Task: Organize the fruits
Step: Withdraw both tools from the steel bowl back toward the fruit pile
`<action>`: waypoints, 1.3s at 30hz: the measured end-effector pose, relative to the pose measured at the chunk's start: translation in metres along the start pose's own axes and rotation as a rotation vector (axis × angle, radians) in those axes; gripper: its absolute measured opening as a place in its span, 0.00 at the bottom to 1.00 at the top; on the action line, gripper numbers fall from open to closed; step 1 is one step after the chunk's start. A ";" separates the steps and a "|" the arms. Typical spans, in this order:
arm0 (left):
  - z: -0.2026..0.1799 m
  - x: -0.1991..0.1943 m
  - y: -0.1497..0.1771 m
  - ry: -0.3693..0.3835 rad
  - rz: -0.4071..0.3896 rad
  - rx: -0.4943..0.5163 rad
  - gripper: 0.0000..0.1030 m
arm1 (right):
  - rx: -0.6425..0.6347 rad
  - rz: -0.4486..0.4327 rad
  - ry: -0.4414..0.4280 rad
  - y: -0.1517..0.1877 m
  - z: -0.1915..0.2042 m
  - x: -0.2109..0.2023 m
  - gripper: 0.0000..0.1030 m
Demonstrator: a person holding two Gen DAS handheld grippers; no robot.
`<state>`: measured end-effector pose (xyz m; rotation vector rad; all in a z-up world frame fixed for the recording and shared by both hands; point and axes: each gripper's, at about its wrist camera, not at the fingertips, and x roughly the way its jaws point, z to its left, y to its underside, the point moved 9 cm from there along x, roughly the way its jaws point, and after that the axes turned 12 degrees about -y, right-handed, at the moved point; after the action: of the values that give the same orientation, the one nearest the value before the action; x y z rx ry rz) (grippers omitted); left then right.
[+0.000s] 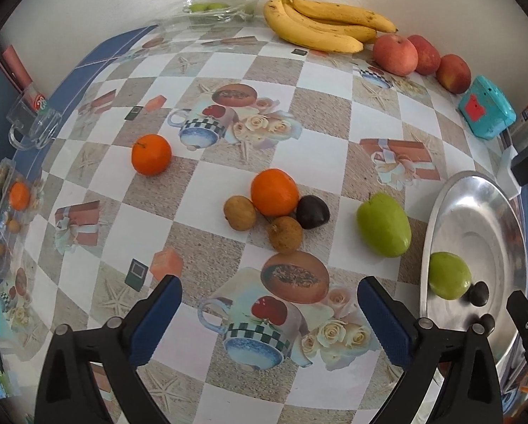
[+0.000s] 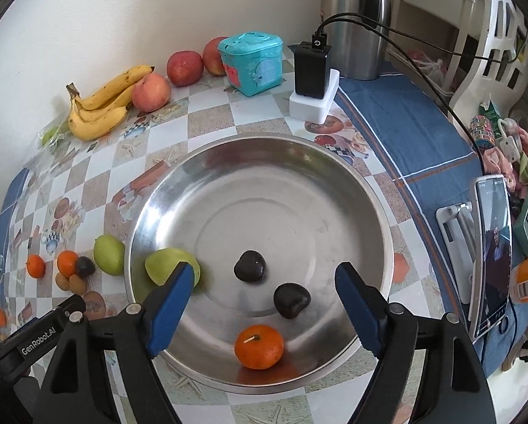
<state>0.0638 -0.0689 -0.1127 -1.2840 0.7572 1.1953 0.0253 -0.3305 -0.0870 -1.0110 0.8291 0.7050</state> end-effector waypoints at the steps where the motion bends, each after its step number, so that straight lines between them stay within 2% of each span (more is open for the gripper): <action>1: 0.001 0.000 0.000 0.001 0.000 -0.003 0.98 | 0.004 -0.003 0.000 0.000 0.001 0.000 0.80; 8: 0.026 0.002 -0.011 0.005 0.004 -0.052 0.98 | -0.006 -0.020 -0.006 -0.003 0.021 0.000 0.80; 18: 0.075 0.015 -0.028 -0.011 0.020 -0.142 0.98 | -0.086 0.039 -0.033 0.010 0.074 0.022 0.80; 27: 0.127 0.023 -0.043 -0.053 0.008 -0.231 0.99 | -0.163 0.061 -0.103 0.020 0.132 0.036 0.80; 35: 0.170 0.027 -0.051 -0.084 0.000 -0.318 0.99 | -0.214 0.076 -0.147 0.027 0.165 0.045 0.80; 39: 0.180 0.027 -0.055 -0.096 -0.011 -0.324 0.99 | -0.221 0.081 -0.164 0.031 0.177 0.049 0.80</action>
<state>0.0894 0.1183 -0.0874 -1.4794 0.4985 1.4007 0.0709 -0.1503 -0.0909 -1.1050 0.6616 0.9523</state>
